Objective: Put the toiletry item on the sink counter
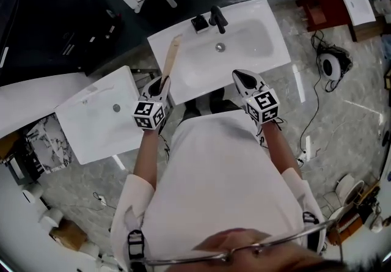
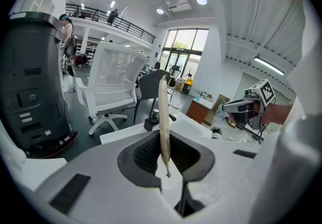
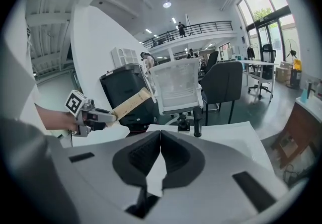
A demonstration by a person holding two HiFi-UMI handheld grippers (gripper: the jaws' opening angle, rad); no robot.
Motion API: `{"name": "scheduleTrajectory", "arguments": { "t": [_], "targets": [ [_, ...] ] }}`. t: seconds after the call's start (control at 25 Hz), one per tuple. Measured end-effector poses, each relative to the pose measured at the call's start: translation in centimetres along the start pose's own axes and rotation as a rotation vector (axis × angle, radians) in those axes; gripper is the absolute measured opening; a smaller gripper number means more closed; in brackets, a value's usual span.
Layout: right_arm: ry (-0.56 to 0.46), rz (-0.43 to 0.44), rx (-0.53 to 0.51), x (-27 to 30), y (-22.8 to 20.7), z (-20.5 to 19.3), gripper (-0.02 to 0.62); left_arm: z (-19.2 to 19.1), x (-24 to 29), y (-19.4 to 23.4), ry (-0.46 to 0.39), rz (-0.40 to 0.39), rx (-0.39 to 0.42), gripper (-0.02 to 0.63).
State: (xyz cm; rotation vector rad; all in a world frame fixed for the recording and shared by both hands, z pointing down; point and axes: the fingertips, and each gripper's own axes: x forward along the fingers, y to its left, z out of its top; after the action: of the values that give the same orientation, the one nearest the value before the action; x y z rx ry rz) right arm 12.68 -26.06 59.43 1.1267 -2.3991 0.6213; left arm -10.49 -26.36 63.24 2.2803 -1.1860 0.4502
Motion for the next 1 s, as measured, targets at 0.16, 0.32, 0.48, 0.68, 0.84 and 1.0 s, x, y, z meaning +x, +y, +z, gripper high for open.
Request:
{"name": "scheduleTrajectory", "arguments": {
  "t": [0.16,0.32,0.48,0.68,0.84,1.0],
  "targets": [
    [0.025,0.046,-0.003,1.0,-1.2,-0.1,0.007,0.3,1.8,0.3,0.010,0.044,0.028,0.043],
    [0.048,0.089,-0.007,2.0,-1.9,-0.3,0.008,0.2,3.3,1.1,0.032,0.093,0.081,0.043],
    [0.065,0.127,0.001,3.3,-2.3,-0.2,0.007,-0.1,4.5,2.7,0.067,0.134,0.133,0.043],
    [0.079,0.167,0.007,4.8,-2.4,0.1,0.007,-0.8,6.1,5.1,0.132,0.162,0.202,0.043],
    [0.087,0.183,0.013,5.9,-2.3,0.2,0.007,-1.7,7.5,7.2,0.225,0.182,0.377,0.043],
    [0.098,0.191,0.022,6.7,-2.2,0.6,0.007,-3.0,9.4,9.3,0.281,0.170,0.461,0.043]
  ]
}}
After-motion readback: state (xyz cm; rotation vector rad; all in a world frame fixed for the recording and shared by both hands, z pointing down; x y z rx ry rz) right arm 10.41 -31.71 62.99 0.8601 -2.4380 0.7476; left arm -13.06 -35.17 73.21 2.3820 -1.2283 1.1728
